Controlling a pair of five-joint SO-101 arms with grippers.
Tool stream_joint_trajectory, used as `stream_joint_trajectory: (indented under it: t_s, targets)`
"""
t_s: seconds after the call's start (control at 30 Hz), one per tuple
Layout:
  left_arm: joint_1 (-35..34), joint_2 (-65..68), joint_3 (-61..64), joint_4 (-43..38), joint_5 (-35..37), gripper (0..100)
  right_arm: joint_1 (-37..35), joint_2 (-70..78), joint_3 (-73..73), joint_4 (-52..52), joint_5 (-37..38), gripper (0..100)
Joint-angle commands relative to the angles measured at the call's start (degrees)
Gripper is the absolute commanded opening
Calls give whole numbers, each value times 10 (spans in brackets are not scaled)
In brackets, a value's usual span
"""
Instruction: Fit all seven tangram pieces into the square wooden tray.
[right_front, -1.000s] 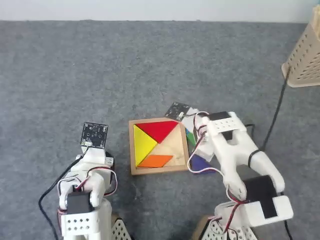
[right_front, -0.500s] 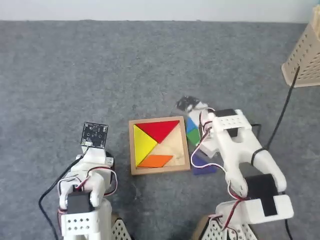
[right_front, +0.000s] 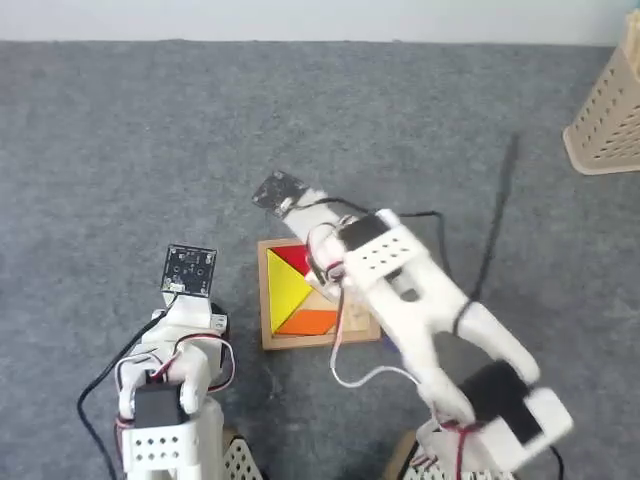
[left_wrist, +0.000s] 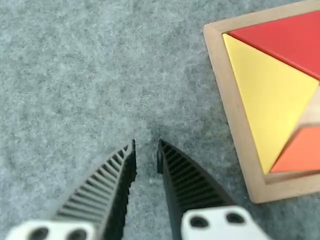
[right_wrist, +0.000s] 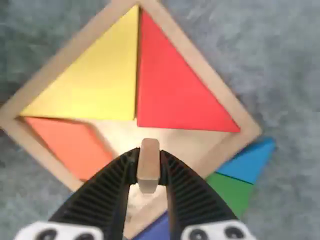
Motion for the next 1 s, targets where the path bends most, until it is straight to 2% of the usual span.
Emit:
stream_joint_trajectory:
  t_s: [0.0, 0.27, 0.47, 0.73, 0.97]
  targets:
    - [1, -13, -5, 0, 4, 71, 0, 27, -33, -30, -7, 6]
    - [1, -13, -5, 0, 4, 71, 0, 46, -40, -23, -3, 16]
    - [1, -13, -5, 0, 4, 71, 0, 46, -40, -22, -5, 125]
    - [1, -13, -5, 0, 4, 71, -1, 36, -41, -6, -32, 124]
    - [1, -13, -5, 0, 4, 71, -74, 14, -41, 28, -48, 124]
